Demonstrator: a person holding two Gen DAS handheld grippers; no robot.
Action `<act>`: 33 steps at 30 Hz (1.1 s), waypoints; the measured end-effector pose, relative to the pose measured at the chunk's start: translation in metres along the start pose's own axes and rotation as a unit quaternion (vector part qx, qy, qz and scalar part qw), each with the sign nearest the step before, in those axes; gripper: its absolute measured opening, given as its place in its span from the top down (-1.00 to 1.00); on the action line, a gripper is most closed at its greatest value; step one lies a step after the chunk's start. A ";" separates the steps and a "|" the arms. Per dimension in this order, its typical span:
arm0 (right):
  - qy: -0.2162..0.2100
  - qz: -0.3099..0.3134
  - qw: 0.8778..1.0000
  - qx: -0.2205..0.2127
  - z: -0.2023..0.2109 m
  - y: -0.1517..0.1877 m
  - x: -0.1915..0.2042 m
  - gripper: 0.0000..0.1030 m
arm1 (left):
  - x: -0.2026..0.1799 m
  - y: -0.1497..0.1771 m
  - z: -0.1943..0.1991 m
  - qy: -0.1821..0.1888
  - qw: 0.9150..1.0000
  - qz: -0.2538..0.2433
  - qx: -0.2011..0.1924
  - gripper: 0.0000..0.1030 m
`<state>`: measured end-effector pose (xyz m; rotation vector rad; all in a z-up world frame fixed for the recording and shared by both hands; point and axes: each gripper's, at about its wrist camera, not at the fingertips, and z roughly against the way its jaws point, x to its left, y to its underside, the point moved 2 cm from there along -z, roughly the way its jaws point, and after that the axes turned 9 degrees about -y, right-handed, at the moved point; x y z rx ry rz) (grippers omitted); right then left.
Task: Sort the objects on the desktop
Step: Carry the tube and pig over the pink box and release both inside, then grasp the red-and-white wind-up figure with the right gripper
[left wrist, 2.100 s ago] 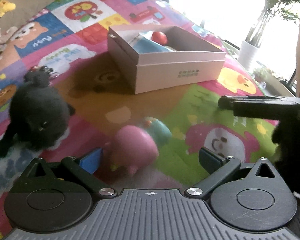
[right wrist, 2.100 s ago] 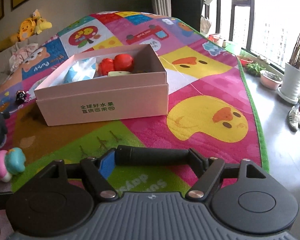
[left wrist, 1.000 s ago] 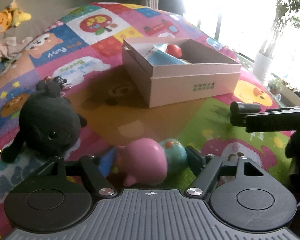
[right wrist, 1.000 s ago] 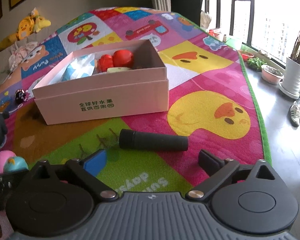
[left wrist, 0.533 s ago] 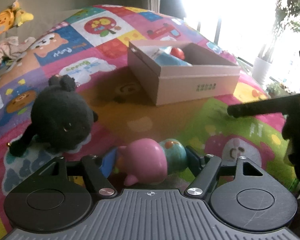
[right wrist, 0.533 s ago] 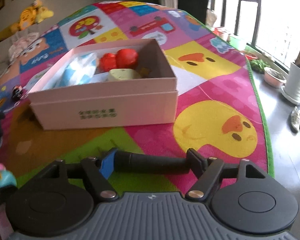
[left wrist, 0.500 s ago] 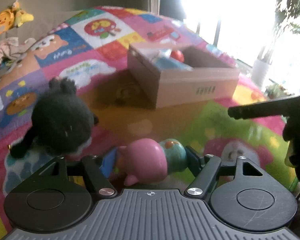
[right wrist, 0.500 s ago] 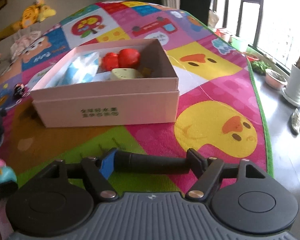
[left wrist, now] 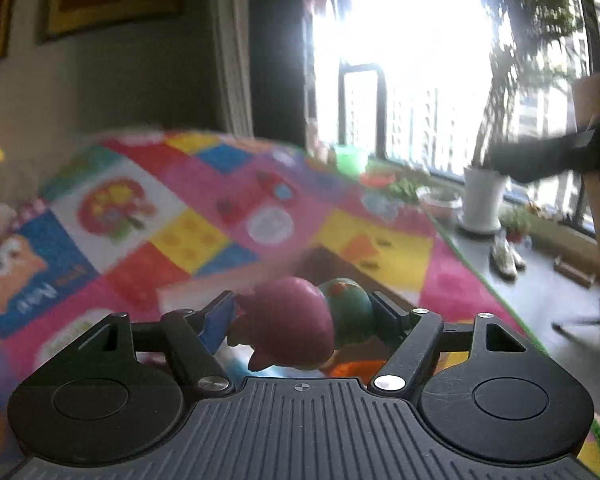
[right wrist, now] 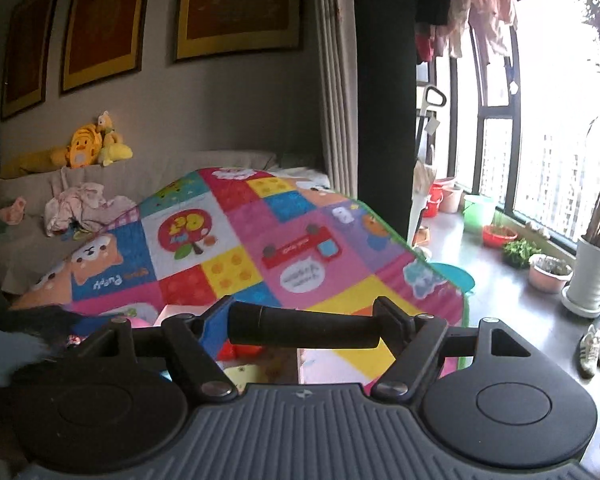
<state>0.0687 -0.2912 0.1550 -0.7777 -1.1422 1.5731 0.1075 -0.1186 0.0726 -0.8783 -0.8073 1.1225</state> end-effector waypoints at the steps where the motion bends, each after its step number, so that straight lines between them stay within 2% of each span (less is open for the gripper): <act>1: -0.001 -0.001 1.000 0.004 -0.003 0.001 -0.001 -0.45 | -0.004 0.007 -0.004 0.006 1.000 -0.001 0.014 -0.59; 4: -0.009 -0.010 1.000 0.021 -0.012 0.007 -0.003 -0.46 | -0.002 0.028 0.009 0.027 0.999 -0.001 0.029 -0.88; 7: -0.028 -0.025 0.998 0.048 -0.028 0.017 -0.003 -0.46 | 0.008 0.051 0.041 0.034 0.999 0.007 0.033 -0.89; 11: -0.041 -0.025 0.996 0.081 -0.073 0.022 0.009 -0.45 | 0.024 0.085 0.080 0.027 0.998 0.015 0.048 -0.92; 15: -0.051 -0.030 0.992 0.113 -0.120 0.022 0.023 -0.45 | 0.052 0.104 0.111 -0.012 0.998 0.026 0.050 -0.94; 19: -0.065 -0.050 0.986 0.144 -0.158 0.024 0.032 -0.46 | 0.089 0.116 0.127 -0.063 0.994 0.073 0.056 -0.95; 23: -0.065 -0.064 0.982 0.162 -0.174 0.029 0.039 -0.47 | 0.126 0.126 0.133 -0.110 0.984 0.130 0.057 -0.96; 27: -0.077 -0.051 0.982 0.167 -0.170 0.027 0.059 -0.51 | 0.162 0.134 0.137 -0.166 0.968 0.184 0.041 -0.97; 30: -0.107 -0.018 0.980 0.165 -0.164 0.019 0.092 -0.62 | 0.184 0.143 0.131 -0.210 0.953 0.214 0.041 -1.00; 33: -0.157 0.003 0.970 0.183 -0.169 0.012 0.131 -0.67 | 0.198 0.153 0.128 -0.213 0.942 0.254 0.046 -1.00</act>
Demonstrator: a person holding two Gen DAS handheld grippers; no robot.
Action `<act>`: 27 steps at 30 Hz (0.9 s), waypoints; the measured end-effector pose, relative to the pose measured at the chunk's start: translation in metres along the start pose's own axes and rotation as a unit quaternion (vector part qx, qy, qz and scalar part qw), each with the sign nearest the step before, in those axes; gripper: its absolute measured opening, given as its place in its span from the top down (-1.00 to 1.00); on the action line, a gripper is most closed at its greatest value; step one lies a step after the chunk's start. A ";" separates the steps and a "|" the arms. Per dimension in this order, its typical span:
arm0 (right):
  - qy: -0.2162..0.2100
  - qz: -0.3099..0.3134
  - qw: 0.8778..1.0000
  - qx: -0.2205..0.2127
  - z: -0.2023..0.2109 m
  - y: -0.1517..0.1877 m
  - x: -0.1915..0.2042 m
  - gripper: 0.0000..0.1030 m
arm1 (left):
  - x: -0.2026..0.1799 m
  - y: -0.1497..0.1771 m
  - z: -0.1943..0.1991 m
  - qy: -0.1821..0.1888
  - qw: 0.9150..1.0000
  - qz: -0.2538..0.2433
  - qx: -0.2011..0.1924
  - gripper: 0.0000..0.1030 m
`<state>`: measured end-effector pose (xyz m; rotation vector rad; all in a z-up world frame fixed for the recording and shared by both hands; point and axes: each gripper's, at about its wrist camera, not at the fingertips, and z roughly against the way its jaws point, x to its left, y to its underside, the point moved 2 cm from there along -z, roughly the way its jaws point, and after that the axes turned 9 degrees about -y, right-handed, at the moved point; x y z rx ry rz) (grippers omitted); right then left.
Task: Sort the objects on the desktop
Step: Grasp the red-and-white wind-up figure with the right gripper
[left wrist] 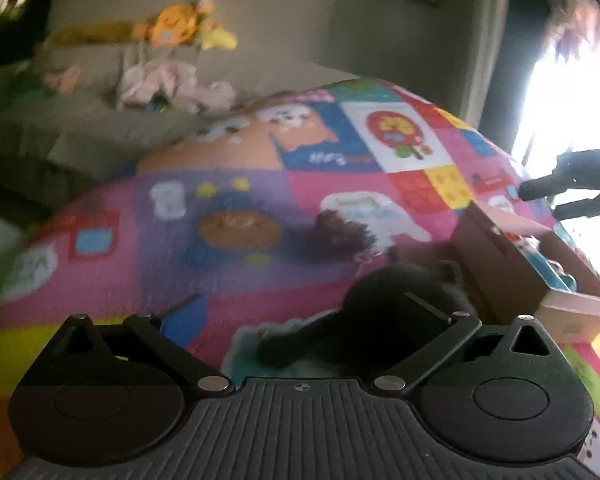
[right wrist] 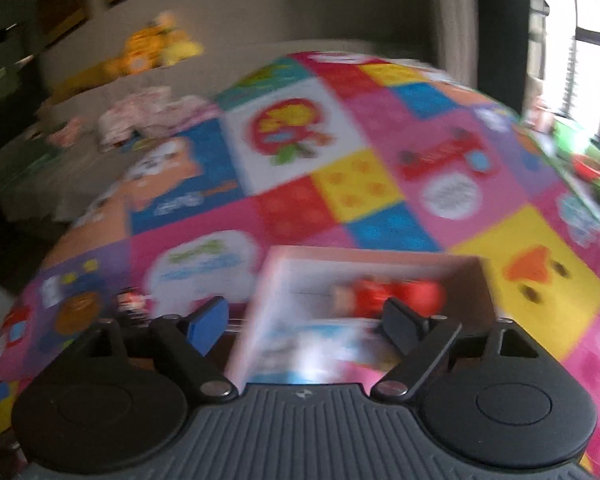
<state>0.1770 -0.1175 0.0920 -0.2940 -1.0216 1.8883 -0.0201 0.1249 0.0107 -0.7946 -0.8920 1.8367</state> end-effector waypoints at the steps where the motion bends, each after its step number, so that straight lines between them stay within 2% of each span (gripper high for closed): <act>1: -0.023 0.003 1.000 0.017 -0.010 -0.004 0.014 -0.67 | 0.003 0.002 -0.002 0.002 1.000 0.005 0.004 -1.00; 5: -0.081 0.017 0.994 0.075 -0.058 -0.013 0.062 -0.66 | 0.012 0.006 -0.007 0.018 0.999 0.034 0.015 -1.00; 7: -0.089 0.035 0.991 0.098 -0.085 -0.015 0.086 -0.47 | 0.013 0.008 -0.008 0.024 0.999 0.040 0.020 -1.00; 9: -0.090 0.046 0.987 0.123 -0.115 -0.015 0.107 -0.32 | 0.014 0.009 -0.009 0.035 0.998 0.043 0.023 -1.00; 11: -0.086 0.057 0.985 0.140 -0.142 -0.015 0.120 -0.31 | 0.017 0.009 -0.012 0.041 0.997 0.054 0.028 -1.00; 14: -0.047 0.092 0.983 0.151 -0.173 -0.012 0.134 -0.20 | 0.020 0.010 -0.013 0.043 0.996 0.068 0.032 -1.00; 16: -0.040 0.095 0.979 0.178 -0.186 -0.008 0.133 0.32 | 0.022 0.010 -0.013 0.046 0.996 0.075 0.032 -1.00; 17: -0.043 0.089 0.977 0.188 -0.187 -0.006 0.130 0.41 | 0.023 0.011 -0.012 0.048 0.995 0.078 0.032 -1.00; 21: -0.058 0.086 0.984 0.144 -0.139 -0.011 0.117 0.41 | 0.025 0.011 -0.012 0.054 0.994 0.088 0.032 -1.00; 25: -0.101 0.083 0.987 0.090 -0.044 -0.004 0.097 0.41 | 0.026 0.011 -0.012 0.056 0.993 0.094 0.033 -1.00; 27: -0.105 0.082 0.989 0.071 -0.004 0.008 0.083 0.41 | 0.026 0.011 -0.012 0.054 0.994 0.092 0.034 -1.00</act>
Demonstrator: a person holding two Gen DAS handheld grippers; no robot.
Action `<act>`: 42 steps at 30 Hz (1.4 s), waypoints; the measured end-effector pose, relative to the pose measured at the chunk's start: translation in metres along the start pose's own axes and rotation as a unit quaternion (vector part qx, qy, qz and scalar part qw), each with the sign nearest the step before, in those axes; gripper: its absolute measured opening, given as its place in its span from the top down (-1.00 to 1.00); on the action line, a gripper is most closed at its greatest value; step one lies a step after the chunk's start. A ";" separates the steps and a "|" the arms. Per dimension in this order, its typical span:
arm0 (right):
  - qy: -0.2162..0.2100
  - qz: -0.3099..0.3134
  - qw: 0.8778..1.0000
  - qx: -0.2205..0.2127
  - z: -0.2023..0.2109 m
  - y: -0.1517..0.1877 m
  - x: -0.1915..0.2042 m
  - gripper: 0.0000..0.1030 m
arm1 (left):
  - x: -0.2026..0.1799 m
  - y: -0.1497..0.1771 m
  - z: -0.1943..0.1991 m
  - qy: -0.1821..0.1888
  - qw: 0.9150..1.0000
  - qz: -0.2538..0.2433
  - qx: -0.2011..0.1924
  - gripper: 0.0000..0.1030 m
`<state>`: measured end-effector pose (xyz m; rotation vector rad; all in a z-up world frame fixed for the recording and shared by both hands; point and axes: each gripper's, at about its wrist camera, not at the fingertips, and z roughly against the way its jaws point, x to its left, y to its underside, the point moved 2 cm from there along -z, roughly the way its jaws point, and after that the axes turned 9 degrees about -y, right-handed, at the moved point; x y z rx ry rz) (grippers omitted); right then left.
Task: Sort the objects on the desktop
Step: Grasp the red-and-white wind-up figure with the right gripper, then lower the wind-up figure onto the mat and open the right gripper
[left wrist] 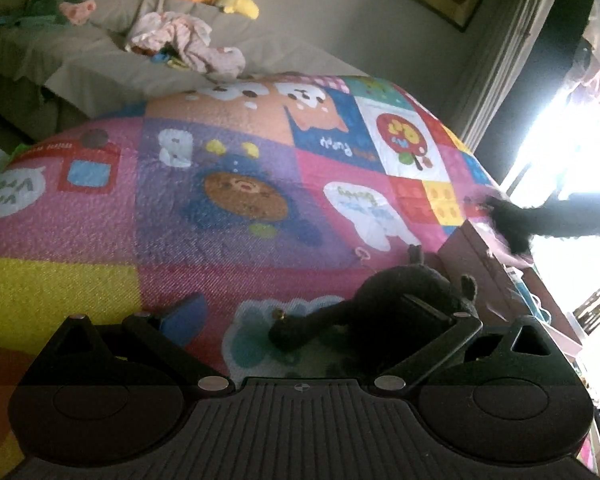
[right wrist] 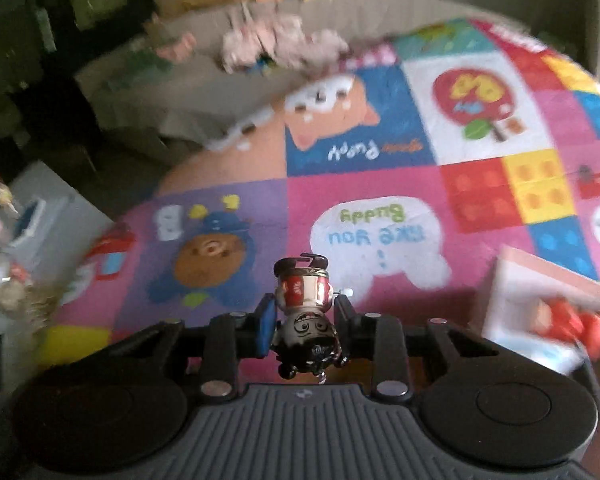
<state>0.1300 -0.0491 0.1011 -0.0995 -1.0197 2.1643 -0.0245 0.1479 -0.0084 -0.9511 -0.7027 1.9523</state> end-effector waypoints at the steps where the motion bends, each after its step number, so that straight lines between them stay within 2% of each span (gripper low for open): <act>1: 0.003 -0.003 1.000 -0.007 0.020 0.015 -0.003 0.41 | 0.000 0.000 0.000 -0.001 1.000 -0.001 0.000 -1.00; 6: 0.055 -0.055 0.997 -0.008 0.068 0.093 -0.031 0.41 | -0.004 0.000 0.000 -0.010 1.000 -0.013 -0.001 -1.00; 10: 0.100 -0.134 0.986 -0.006 0.080 0.154 -0.065 0.41 | -0.010 0.000 0.001 -0.026 0.999 -0.032 -0.004 -1.00; 14: 0.131 -0.175 0.975 -0.023 0.087 0.190 -0.087 0.35 | -0.019 0.001 0.007 -0.043 0.997 -0.061 -0.004 -1.00; 15: 0.131 -0.181 0.974 -0.037 0.090 0.195 -0.089 0.13 | -0.021 0.001 0.010 -0.040 0.997 -0.068 -0.002 -1.00; 16: 0.130 -0.187 0.972 -0.051 0.094 0.200 -0.091 -0.34 | -0.023 0.001 0.014 -0.036 0.997 -0.074 0.000 -1.00; 18: 0.145 -0.196 0.966 -0.083 0.097 0.204 -0.094 -0.83 | -0.028 0.001 0.018 -0.021 0.996 -0.087 0.007 -1.00; 19: 0.154 -0.196 0.964 -0.095 0.098 0.207 -0.095 -0.89 | -0.032 0.002 0.018 -0.014 0.995 -0.094 0.012 -1.00; 24: 0.157 -0.200 0.961 -0.113 0.090 0.216 -0.100 -1.00 | -0.059 0.008 0.013 0.006 0.991 -0.127 0.028 -1.00; 30: 0.157 -0.198 0.960 -0.121 0.091 0.219 -0.100 -1.00 | -0.107 0.018 -0.004 0.033 0.982 -0.180 0.036 -1.00; 37: 0.161 -0.197 0.959 -0.125 0.090 0.220 -0.098 -1.00 | -0.165 0.032 0.000 0.122 0.961 -0.247 0.032 -1.00; 42: 0.156 -0.201 0.958 -0.130 0.091 0.221 -0.099 -1.00 | -0.183 0.048 0.021 0.202 0.937 -0.279 0.060 -1.00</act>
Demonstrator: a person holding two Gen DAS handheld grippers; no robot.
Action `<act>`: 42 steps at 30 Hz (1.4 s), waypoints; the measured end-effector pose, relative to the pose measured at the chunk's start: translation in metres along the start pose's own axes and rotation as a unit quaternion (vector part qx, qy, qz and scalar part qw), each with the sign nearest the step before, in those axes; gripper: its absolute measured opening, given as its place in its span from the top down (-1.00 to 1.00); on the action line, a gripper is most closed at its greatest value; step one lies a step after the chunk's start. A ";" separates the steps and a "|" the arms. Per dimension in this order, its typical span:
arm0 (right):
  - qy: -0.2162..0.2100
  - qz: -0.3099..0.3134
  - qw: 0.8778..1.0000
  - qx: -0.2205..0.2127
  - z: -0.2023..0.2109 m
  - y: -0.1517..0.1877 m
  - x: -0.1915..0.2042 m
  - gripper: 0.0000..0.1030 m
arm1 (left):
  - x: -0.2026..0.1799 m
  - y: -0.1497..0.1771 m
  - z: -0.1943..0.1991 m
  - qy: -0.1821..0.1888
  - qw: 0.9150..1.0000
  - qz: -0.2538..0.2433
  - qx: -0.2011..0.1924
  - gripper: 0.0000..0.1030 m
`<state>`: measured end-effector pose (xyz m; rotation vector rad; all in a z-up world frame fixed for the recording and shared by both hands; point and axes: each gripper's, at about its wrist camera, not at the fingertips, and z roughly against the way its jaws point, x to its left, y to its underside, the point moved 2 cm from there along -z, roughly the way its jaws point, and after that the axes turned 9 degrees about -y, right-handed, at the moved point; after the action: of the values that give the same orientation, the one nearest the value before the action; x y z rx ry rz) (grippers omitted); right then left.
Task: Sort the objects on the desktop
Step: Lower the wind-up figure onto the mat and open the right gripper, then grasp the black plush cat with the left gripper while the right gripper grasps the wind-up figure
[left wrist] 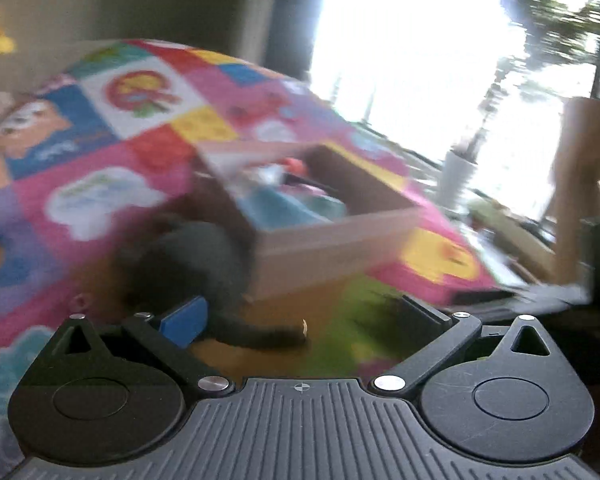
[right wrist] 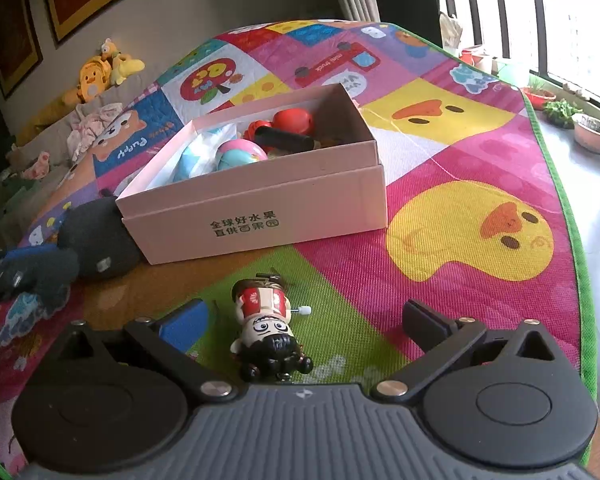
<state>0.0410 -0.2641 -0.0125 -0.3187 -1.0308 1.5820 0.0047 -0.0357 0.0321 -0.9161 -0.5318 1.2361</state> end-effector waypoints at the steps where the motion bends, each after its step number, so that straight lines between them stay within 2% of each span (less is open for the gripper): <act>1: 0.000 0.000 1.000 0.000 0.000 0.000 0.000 -1.00 | -0.004 0.001 0.004 0.004 1.000 -0.007 -0.003 -1.00; 2: 0.000 0.000 1.000 0.000 0.000 0.000 0.000 -1.00 | -0.007 0.003 0.007 -0.008 1.000 -0.015 -0.008 -1.00; 5: 0.000 0.000 1.000 0.000 0.000 0.000 0.000 -1.00 | -0.008 0.002 0.007 -0.080 0.996 -0.039 -0.007 -1.00; 9: 0.000 0.000 1.000 0.000 0.000 0.000 0.000 -1.00 | -0.001 0.001 -0.008 -0.133 0.990 -0.037 0.014 -1.00; 15: 0.000 0.000 1.000 0.000 0.000 0.000 0.000 -1.00 | 0.009 -0.011 -0.039 -0.181 0.982 -0.060 0.010 -1.00; 22: 0.000 0.000 1.000 0.000 -0.001 0.000 -0.001 -1.00 | 0.013 -0.020 -0.049 -0.195 0.978 -0.077 0.003 -1.00; 24: 0.001 0.001 1.000 0.001 0.000 -0.001 0.000 -1.00 | 0.018 -0.023 -0.045 -0.209 0.975 -0.078 -0.007 -1.00; 27: 0.005 0.004 1.000 0.003 -0.001 -0.001 0.002 -1.00 | 0.038 -0.029 -0.032 -0.237 0.969 -0.059 -0.029 -1.00; 30: 0.010 0.009 1.000 0.005 -0.002 -0.001 0.004 -1.00 | 0.069 -0.032 -0.016 -0.280 0.959 -0.029 -0.042 -1.00; 35: 0.011 0.011 1.000 0.006 -0.004 0.000 0.004 -1.00 | 0.122 -0.023 -0.002 -0.344 0.939 0.024 -0.020 -1.00; 36: 0.012 0.012 1.000 0.006 -0.003 0.000 0.004 -1.00 | 0.129 -0.019 -0.001 -0.349 0.937 0.030 -0.014 -1.00; 42: 0.017 0.017 1.000 0.009 -0.006 0.000 0.006 -1.00 | 0.144 0.002 0.000 -0.337 0.940 0.056 0.020 -1.00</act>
<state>0.0432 -0.2565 -0.0141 -0.3504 -0.9888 1.6099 0.0435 0.1020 0.0123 -0.4702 -0.9982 1.6605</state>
